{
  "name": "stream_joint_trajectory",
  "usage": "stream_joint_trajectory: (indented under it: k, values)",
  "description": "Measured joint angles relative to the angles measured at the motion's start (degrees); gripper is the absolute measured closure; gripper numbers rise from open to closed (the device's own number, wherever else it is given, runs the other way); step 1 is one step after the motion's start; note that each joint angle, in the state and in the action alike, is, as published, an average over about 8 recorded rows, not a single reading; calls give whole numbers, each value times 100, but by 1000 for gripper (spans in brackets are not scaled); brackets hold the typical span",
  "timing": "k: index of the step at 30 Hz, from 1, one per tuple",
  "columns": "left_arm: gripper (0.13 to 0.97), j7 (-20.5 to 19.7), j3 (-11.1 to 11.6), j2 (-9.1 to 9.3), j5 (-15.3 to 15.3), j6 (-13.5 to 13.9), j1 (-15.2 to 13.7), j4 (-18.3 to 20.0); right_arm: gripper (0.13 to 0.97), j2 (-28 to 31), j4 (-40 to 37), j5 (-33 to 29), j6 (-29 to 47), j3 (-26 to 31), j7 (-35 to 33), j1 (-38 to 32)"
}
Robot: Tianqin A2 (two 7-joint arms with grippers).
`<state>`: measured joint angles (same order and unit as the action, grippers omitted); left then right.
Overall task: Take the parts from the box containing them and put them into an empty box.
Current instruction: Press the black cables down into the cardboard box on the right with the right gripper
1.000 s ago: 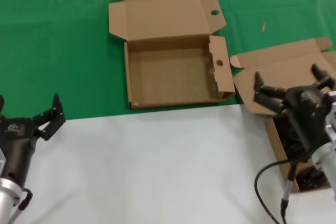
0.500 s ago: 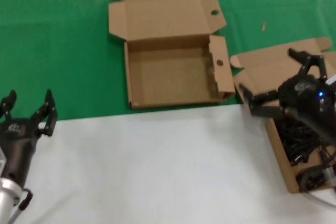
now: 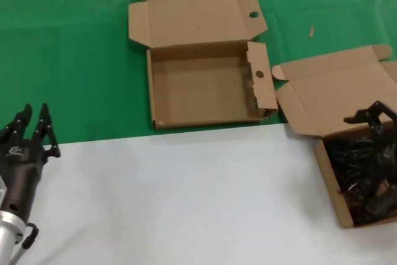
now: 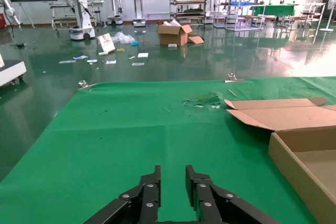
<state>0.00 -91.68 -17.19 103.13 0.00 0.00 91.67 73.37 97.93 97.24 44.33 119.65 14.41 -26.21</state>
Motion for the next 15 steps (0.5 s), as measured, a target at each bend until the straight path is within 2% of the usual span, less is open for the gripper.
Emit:
stream_joint_trajectory:
  k: [2,8,15]
  values:
    - [841,0,0,0,0,0,0,0,129,3,-155,-134,489,125,-267,-297]
    - [864,0,0,0,0,0,0,0,129,-299,-728,-778,1772,232,-1108,-983]
    - [933,0,0,0,0,0,0,0,140,-757,-1392,-1546,2665,293,-1931,-1623]
